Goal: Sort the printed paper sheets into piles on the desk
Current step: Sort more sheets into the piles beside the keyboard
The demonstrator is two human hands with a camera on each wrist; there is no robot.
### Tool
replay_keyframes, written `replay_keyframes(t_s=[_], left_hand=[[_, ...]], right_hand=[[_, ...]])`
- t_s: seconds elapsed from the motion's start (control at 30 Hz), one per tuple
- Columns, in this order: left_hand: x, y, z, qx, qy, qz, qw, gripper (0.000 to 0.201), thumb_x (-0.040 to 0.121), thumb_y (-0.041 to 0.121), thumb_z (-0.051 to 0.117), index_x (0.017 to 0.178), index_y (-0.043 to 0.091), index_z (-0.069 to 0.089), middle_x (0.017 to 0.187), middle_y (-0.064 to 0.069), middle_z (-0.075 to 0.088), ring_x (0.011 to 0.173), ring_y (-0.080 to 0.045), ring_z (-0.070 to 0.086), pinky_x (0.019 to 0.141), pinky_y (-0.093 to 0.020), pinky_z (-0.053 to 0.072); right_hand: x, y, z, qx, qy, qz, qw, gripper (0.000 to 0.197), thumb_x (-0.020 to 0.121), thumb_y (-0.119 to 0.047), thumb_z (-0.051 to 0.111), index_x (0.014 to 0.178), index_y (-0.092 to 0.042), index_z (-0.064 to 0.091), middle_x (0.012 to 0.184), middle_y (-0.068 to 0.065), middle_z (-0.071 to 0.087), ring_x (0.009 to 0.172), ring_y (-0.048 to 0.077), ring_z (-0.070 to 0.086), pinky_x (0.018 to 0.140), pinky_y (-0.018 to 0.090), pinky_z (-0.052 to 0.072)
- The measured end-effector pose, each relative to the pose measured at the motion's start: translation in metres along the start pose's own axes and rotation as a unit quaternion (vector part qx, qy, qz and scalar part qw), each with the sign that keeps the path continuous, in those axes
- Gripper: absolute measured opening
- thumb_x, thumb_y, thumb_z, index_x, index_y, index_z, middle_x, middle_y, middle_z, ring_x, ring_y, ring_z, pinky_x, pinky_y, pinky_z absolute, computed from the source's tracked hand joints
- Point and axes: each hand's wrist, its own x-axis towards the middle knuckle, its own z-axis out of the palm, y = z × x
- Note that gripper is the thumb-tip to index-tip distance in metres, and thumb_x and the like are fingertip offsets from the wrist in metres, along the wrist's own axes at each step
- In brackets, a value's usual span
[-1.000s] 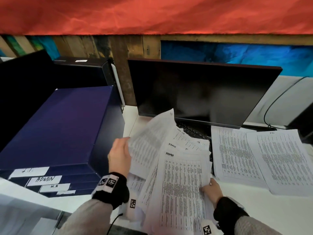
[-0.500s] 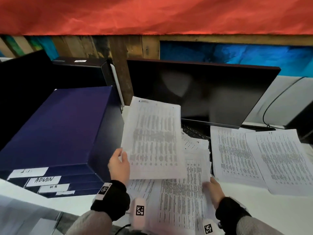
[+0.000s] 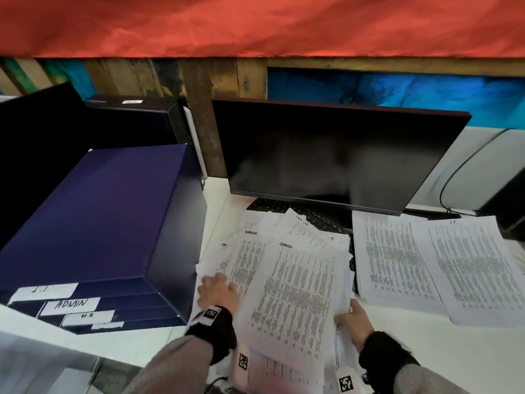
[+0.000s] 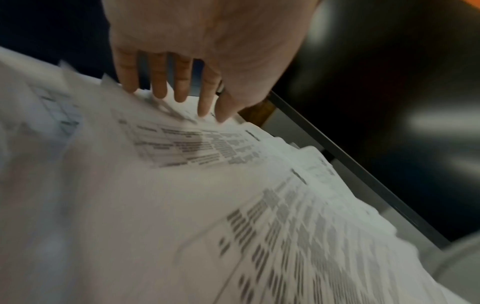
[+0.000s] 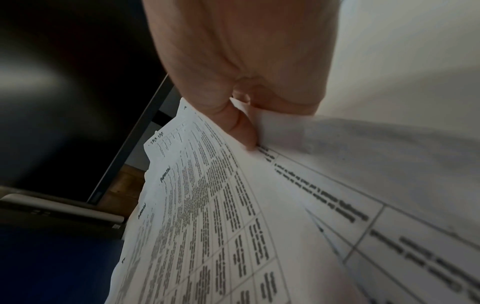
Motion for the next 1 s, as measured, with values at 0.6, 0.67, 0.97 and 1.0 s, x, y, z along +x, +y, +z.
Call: replay_keyframes(t_s=[0.6,0.67,0.97,1.0], left_hand=[[-0.010,0.010,-0.053,0.003,0.125,0.189,0.974,0.015,0.097,0.019,0.047,0.086,0.009,0.052,0.085,-0.013,0.064,0.079,-0.037,0.061,0.070,-0.038,0.045],[-0.014,0.017,-0.078,-0.009,0.185,0.226,0.956,0.014,0.098,0.016,0.043,0.091,0.006,0.051,0.079,-0.013,0.061,0.071,-0.039,0.059,0.067,-0.041,0.044],[-0.031,0.023,-0.121,-0.344,0.244,0.131,0.897,0.015,0.097,0.017,0.046,0.094,0.010,0.058,0.077,0.000,0.059,0.070,-0.014,0.054,0.056,-0.015,0.037],[-0.030,0.022,-0.110,-0.322,0.215,0.134,0.912,0.014,0.097,0.017,0.047,0.095,0.008,0.059,0.077,-0.003,0.060,0.072,-0.020,0.056,0.058,-0.022,0.039]], right_hand=[[0.005,0.005,0.000,-0.020,0.015,0.011,1.000,0.041,0.077,0.020,0.047,0.114,0.004,0.053,0.093,0.016,0.067,0.084,0.033,0.064,0.072,0.039,0.053],[0.007,0.007,0.000,-0.016,0.013,0.012,1.000,0.042,0.078,0.020,0.046,0.116,0.004,0.053,0.096,0.017,0.068,0.089,0.035,0.065,0.080,0.045,0.054],[-0.001,0.000,-0.004,0.028,-0.014,0.025,0.999,0.048,0.081,0.022,0.041,0.122,0.000,0.054,0.101,0.019,0.070,0.092,0.036,0.067,0.072,0.040,0.056],[-0.003,-0.002,-0.004,0.038,-0.016,0.029,0.999,0.049,0.081,0.022,0.038,0.123,0.001,0.052,0.103,0.021,0.068,0.093,0.036,0.066,0.070,0.039,0.055]])
